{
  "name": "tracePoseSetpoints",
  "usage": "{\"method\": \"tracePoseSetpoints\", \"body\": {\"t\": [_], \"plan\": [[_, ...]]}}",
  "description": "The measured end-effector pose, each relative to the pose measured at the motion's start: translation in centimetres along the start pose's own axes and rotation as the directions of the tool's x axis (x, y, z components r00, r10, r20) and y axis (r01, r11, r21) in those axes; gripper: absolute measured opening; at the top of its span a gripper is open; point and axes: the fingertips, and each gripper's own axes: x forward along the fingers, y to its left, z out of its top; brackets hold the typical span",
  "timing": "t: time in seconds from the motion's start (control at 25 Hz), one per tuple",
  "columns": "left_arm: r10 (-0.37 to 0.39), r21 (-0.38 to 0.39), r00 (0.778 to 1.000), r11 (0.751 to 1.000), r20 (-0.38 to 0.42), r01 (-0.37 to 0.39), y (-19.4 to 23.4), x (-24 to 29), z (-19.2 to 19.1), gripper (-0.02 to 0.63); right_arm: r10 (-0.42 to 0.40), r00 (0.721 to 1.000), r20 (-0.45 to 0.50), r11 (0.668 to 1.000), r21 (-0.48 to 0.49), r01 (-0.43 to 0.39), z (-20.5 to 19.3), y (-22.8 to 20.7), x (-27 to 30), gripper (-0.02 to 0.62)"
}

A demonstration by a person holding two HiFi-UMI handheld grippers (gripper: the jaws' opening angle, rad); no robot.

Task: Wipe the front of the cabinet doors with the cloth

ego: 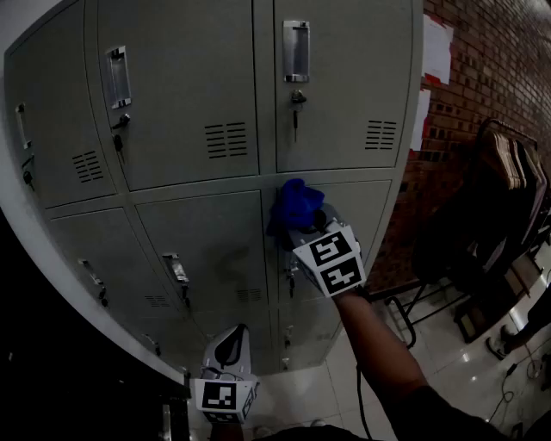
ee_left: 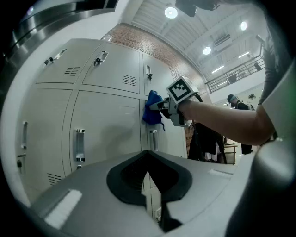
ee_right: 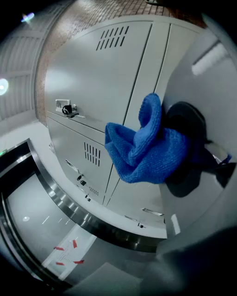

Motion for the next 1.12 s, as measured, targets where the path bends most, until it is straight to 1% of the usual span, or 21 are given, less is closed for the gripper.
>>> {"method": "tracePoseSetpoints", "body": {"t": [0.12,0.24,0.52,0.76,0.88,1.04,1.12], "plan": [[-0.006,0.000,1.000,1.000,-0.015,0.006,-0.2,0.0,-0.4,0.011,-0.017,1.000,-0.002,1.000,0.009,0.017,-0.3,-0.5,-0.4,0.081],[0.000,-0.007,1.000,1.000,-0.020,0.000,0.1,0.1,-0.7,0.011,-0.063,0.998,-0.012,0.998,0.023,0.063,-1.2,-2.2,-1.2,0.081],[-0.004,0.002,1.000,1.000,-0.019,0.004,-0.2,-0.1,-0.5,0.012,-0.157,0.987,-0.034,0.987,0.039,0.158,-4.0,-7.7,-4.2,0.081],[-0.020,-0.001,1.000,1.000,-0.020,0.020,-1.0,0.3,-0.7,0.011,-0.238,0.966,-0.096,0.969,0.041,0.243,-6.0,-13.2,-6.7,0.081],[-0.027,0.007,0.999,1.000,-0.026,0.027,-1.3,0.4,-0.8,0.011,-0.257,0.960,-0.111,0.964,0.036,0.263,-6.4,-14.9,-7.6,0.083],[-0.028,0.004,0.999,1.000,-0.027,0.028,-1.5,0.4,-0.7,0.011,-0.273,0.952,-0.136,0.961,-0.008,0.275,-6.7,-16.3,-8.6,0.084],[-0.026,0.005,0.999,1.000,-0.025,0.026,-1.5,0.4,-0.6,0.011,-0.290,0.947,-0.141,0.957,-0.014,0.291,-7.0,-17.3,-9.0,0.083]]}}
